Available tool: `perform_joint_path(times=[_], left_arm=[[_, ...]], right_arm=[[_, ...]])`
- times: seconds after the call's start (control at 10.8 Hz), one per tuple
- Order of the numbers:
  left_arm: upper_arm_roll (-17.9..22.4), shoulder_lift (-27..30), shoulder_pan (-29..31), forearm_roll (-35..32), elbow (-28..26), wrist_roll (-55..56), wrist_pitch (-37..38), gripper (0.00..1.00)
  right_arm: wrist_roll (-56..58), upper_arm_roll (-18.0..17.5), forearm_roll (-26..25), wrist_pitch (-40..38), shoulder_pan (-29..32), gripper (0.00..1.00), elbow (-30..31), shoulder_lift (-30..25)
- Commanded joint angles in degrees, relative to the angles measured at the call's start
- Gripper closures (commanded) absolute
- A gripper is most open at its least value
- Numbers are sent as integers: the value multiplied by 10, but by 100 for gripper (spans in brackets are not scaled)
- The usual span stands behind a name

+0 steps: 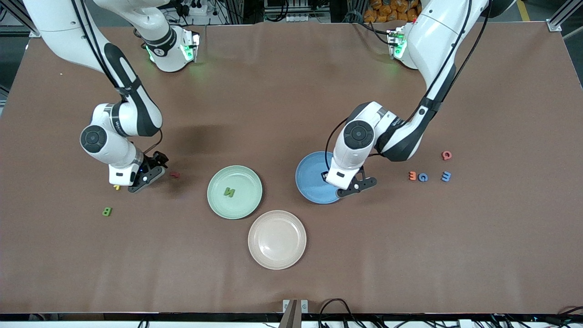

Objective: Sort letters by color into matching plates
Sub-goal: 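Release the a on the blue plate while the right gripper reaches the n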

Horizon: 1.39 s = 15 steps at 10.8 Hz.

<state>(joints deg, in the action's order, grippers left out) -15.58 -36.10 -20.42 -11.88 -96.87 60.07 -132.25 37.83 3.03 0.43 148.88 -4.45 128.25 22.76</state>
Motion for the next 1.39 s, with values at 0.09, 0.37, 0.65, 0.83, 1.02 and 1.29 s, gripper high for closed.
perform_joint_path(times=[0.09,0.37,0.65,0.83,1.02,1.29], left_arm=[[6,4,-2,2,0,-5,17,0],[6,15,18,3,-5,-79,61,0],[5,42,66,2,-38,-139,61,0],[5,57,97,2,-60,-182,61,0],[5,74,136,1,-86,-234,56,0],[4,124,200,1,-176,-282,-23,0]], right_arm=[[6,-8,-25,19,18,0,31,-18],[6,-8,-26,42,20,0,39,-13],[6,-8,-27,42,23,7,41,-12],[7,-8,-27,44,22,23,41,-11],[6,-8,-27,54,22,29,41,-6],[6,-8,-28,62,19,39,39,-2]])
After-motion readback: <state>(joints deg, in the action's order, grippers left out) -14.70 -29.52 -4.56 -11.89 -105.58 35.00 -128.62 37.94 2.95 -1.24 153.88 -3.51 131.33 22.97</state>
